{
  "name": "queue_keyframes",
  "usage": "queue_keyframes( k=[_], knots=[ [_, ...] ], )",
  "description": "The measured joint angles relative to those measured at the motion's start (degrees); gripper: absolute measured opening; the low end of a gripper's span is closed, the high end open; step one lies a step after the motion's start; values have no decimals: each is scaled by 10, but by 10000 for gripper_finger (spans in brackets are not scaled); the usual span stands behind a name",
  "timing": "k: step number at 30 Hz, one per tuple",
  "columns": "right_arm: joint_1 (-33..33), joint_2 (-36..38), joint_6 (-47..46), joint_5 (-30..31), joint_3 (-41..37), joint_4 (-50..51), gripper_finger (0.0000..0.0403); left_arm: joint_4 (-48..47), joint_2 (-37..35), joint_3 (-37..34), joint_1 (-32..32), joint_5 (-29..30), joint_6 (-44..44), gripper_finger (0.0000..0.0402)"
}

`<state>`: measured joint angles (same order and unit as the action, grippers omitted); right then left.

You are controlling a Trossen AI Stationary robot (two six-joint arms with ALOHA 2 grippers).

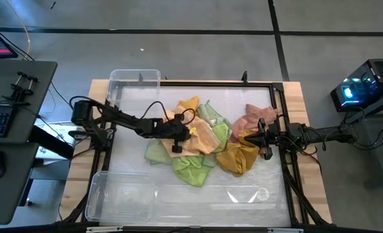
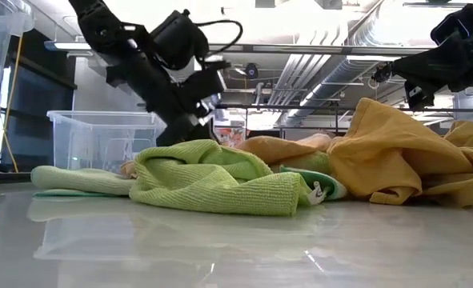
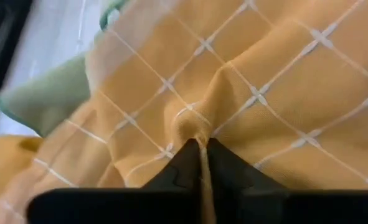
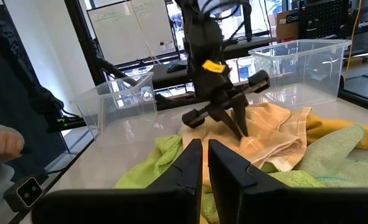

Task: Sort towels by color in basket
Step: Put the orange towel into the top transparent bin

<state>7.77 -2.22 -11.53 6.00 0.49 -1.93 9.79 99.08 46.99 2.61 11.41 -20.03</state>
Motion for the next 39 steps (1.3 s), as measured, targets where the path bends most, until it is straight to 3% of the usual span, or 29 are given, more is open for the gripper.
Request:
queue_keyframes(
  k=[7, 13, 21, 30, 35, 39],
  knots=[
    [0, 0, 0, 0, 0, 0, 22, -126, -104, 73, -23, 41, -47, 3],
    [0, 0, 0, 0, 0, 0, 22, -202, -218, 152, -43, 143, -121, 1],
    [0, 0, 0, 0, 0, 0, 22, -202, -342, 270, -56, 286, -283, 1],
    [0, 0, 0, 0, 0, 0, 22, -169, -402, 375, -15, 279, -455, 0],
    [0, 0, 0, 0, 0, 0, 22, -178, -419, 386, 52, 221, -470, 0],
    [0, 0, 0, 0, 0, 0, 22, -204, -421, 385, 130, 143, -427, 0]
  ],
)
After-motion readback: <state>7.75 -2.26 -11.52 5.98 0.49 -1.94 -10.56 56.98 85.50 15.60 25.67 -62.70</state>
